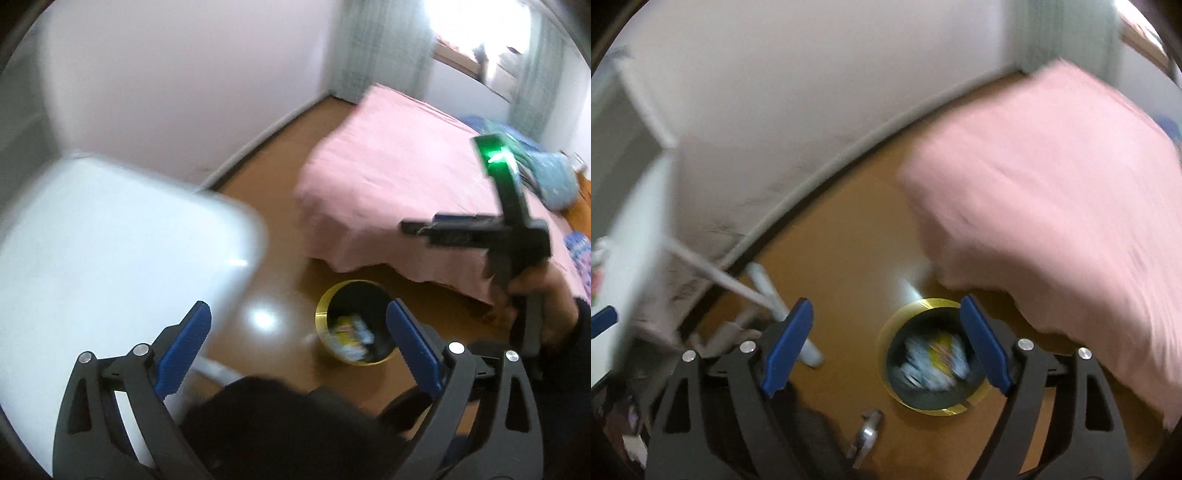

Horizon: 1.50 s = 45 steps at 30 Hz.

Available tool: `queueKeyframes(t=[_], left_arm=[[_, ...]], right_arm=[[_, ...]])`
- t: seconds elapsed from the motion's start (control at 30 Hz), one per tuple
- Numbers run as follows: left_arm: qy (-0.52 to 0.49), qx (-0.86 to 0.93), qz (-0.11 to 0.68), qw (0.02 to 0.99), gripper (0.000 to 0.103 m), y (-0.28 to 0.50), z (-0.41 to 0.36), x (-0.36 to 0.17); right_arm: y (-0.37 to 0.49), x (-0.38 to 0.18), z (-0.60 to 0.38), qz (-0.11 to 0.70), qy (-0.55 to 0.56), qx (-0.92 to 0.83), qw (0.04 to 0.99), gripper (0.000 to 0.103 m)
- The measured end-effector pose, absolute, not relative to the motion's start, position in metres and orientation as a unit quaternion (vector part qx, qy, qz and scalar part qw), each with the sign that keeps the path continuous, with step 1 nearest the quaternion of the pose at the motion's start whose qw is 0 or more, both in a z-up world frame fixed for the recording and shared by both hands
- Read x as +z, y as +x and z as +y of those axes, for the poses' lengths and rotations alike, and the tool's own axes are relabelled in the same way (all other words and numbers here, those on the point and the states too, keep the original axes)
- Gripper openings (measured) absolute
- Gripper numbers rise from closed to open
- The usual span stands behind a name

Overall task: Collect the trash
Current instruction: 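Open both tools to drop the wrapper and tape ring into the bin, then grasp the white-green cigarette pack with the right tool while the left grasps the plastic bag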

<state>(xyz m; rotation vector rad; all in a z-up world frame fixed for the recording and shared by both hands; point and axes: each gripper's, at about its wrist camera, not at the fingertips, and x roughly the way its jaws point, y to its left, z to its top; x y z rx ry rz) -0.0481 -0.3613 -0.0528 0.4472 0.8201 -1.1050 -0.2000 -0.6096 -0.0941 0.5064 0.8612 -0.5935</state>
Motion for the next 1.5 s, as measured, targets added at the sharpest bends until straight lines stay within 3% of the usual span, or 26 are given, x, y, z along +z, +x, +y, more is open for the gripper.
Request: queueKeyframes(t=[0.27, 0.4, 0.6, 0.9, 0.93, 0.97, 1.3, 1.5], left_arm=[[0.149, -0.298, 0.368, 0.868, 0.093, 0.054, -0.156, -0.014], [0.103, -0.179, 0.377, 0.903, 0.093, 0.085, -0.051, -0.015], [0.056, -0.087, 0.397, 0.912, 0.093, 0.101, 0.045, -0.025], [0.039, -0.067, 0.394, 0.916, 0.093, 0.126, 0.083, -0.034], [0.041, -0.070, 0.390, 0.917, 0.093, 0.131, 0.082, -0.034], [0.043, -0.072, 0.390, 0.917, 0.093, 0.138, 0.079, -0.032], [0.159, -0.078, 0.369, 0.912, 0.093, 0.215, 0.025, -0.034], [0.160, -0.105, 0.420, 0.887, 0.093, 0.250, 0.023, -0.062]], right_arm=[[-0.035, -0.018, -0.447, 0.386, 0.127, -0.043, 0.913, 0.079], [0.048, -0.007, -0.343, 0.393, 0.030, 0.043, 0.918, 0.079], [0.132, -0.016, -0.197, 0.398, -0.111, 0.123, 0.902, 0.079], [0.211, -0.053, -0.119, 0.411, -0.215, 0.082, 0.882, 0.077], [0.215, -0.056, -0.119, 0.414, -0.214, 0.081, 0.881, 0.070], [0.215, -0.055, -0.119, 0.413, -0.212, 0.078, 0.882, 0.055], [0.178, -0.018, -0.152, 0.400, -0.152, 0.106, 0.897, 0.054], [0.152, -0.008, -0.175, 0.400, -0.127, 0.110, 0.901, 0.054]])
